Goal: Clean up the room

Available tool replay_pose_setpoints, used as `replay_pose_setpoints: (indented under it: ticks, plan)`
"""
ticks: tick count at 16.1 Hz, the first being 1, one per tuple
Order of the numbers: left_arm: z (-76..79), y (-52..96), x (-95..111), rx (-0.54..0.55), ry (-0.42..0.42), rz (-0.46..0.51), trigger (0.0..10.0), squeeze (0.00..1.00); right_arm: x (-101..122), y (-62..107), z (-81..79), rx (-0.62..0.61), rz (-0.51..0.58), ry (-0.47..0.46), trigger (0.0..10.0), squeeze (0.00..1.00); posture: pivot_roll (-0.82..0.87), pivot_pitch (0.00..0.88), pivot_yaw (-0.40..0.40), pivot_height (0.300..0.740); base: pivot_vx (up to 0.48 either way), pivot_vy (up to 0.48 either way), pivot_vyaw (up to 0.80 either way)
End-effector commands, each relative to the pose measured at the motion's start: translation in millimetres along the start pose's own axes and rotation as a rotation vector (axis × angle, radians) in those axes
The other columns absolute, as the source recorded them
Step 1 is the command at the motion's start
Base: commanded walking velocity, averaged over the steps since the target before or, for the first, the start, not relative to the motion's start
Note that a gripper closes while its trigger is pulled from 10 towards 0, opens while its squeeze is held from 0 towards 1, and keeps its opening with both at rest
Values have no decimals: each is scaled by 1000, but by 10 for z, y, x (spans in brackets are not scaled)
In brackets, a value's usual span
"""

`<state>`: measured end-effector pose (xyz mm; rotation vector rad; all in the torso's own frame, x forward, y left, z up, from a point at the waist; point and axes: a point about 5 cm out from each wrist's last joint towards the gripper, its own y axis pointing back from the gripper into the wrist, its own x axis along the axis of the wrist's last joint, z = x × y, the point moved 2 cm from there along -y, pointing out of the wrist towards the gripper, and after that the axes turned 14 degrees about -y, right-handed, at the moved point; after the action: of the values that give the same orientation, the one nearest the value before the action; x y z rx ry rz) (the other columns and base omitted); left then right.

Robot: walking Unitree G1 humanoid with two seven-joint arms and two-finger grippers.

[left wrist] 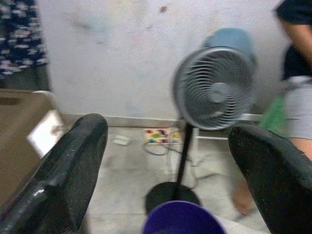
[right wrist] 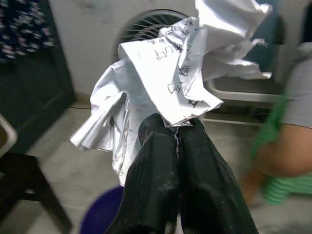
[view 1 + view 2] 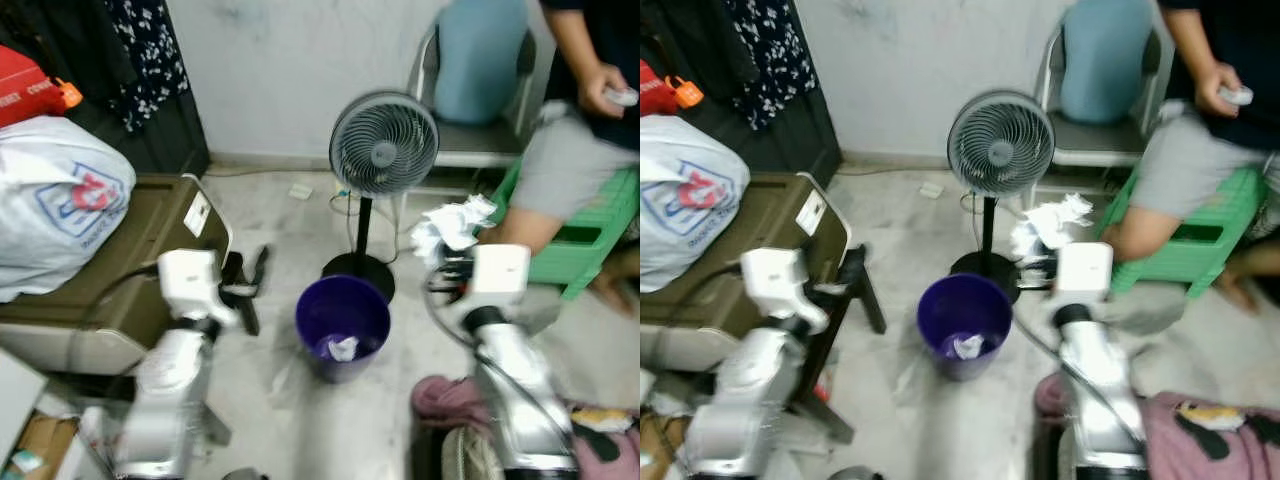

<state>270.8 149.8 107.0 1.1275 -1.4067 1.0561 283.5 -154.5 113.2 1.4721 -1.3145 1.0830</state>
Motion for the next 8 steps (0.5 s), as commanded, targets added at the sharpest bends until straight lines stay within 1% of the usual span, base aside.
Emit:
replay_pose_setpoints:
  ticks: [1, 3, 6, 8]
  plan:
    - [31, -17, 18, -17, -3, 4, 10000, 0, 42, 3, 25, 1, 12, 11, 10000, 0, -169, 0, 12, 740, 439, 0, 0]
    - [30, -22, 17, -17, -1, 3, 10000, 0, 57, 2, 5, 10, 18, 28, 10000, 0, -171, 0, 13, 740, 375, 0, 0]
    - [32, -32, 12, -18, -3, 0, 10000, 0, 51, -8, -16, 21, 16, 51, 10000, 0, -171, 0, 13, 740, 310, 0, 746]
    - [27, -37, 14, -17, -5, 2, 10000, 0, 51, -18, -11, 16, 17, 36, 10000, 0, -170, 0, 12, 740, 302, 0, 800]
